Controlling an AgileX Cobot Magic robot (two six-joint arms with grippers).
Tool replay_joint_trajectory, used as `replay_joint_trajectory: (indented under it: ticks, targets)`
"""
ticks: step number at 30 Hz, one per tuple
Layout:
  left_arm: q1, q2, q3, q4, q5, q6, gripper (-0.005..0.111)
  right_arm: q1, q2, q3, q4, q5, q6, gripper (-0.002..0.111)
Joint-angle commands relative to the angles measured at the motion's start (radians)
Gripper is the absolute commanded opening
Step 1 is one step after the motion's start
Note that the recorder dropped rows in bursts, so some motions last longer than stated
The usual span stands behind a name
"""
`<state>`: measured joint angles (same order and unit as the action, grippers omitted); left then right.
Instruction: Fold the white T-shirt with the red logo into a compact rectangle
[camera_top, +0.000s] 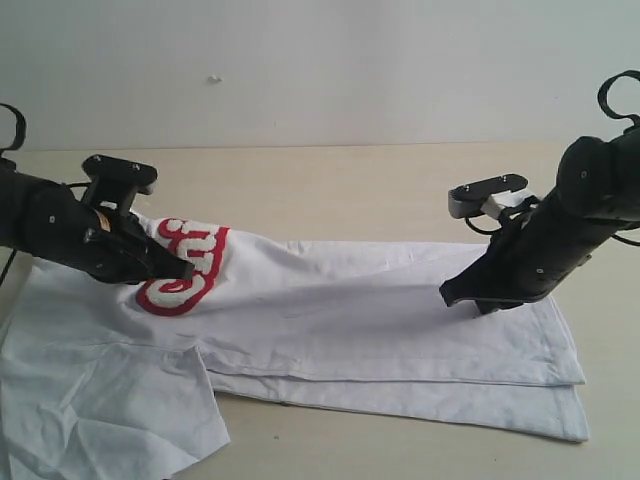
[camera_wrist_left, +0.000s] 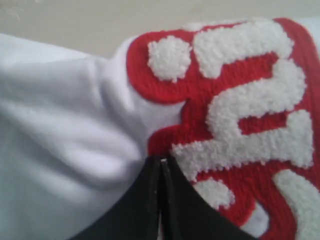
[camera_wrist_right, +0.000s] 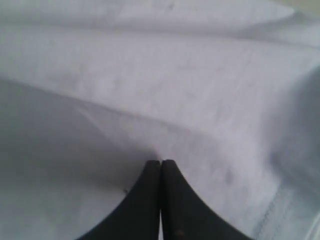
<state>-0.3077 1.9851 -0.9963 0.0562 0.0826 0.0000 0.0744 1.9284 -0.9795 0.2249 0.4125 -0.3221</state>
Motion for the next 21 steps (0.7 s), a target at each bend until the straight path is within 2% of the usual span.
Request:
replay_joint_trajectory:
  ticks: [1, 5, 8, 9, 11, 12, 14, 18, 19, 21]
  targets:
    - [0.031, 0.065, -0.006, 0.007, -0.069, 0.000, 0.001, 0.001, 0.030, -0.005, -0.038, -0.035, -0.004, 0.000]
    - [0.075, 0.084, -0.006, 0.007, -0.117, 0.000, 0.001, -0.007, 0.050, -0.005, -0.127, -0.081, 0.068, 0.000]
    - [0.123, 0.084, -0.006, 0.007, -0.147, 0.000, 0.002, -0.024, 0.071, -0.005, -0.252, -0.131, 0.230, 0.000]
    - [0.140, 0.084, -0.006, 0.007, -0.149, 0.000, 0.004, -0.031, 0.081, -0.005, -0.305, -0.146, 0.282, 0.000]
    - [0.161, 0.065, -0.006, 0.007, -0.133, 0.000, 0.018, -0.031, 0.083, -0.005, -0.388, -0.185, 0.304, 0.000]
    - [0.169, 0.034, -0.006, 0.007, -0.094, 0.000, 0.030, -0.031, 0.057, -0.009, -0.397, -0.202, 0.299, 0.000]
    - [0.169, -0.024, -0.006, 0.007, -0.015, 0.000, 0.043, -0.028, 0.013, -0.017, -0.394, -0.203, 0.297, 0.000]
    - [0.166, -0.124, -0.006, 0.003, 0.133, -0.008, 0.046, -0.028, -0.063, -0.017, -0.394, -0.157, 0.267, 0.000]
    - [0.159, -0.182, -0.004, -0.020, 0.226, -0.008, 0.045, -0.028, -0.095, -0.015, -0.381, -0.108, 0.196, 0.000]
    - [0.157, -0.225, 0.007, -0.070, 0.316, -0.008, 0.045, -0.028, -0.115, -0.015, -0.357, -0.071, 0.184, 0.000]
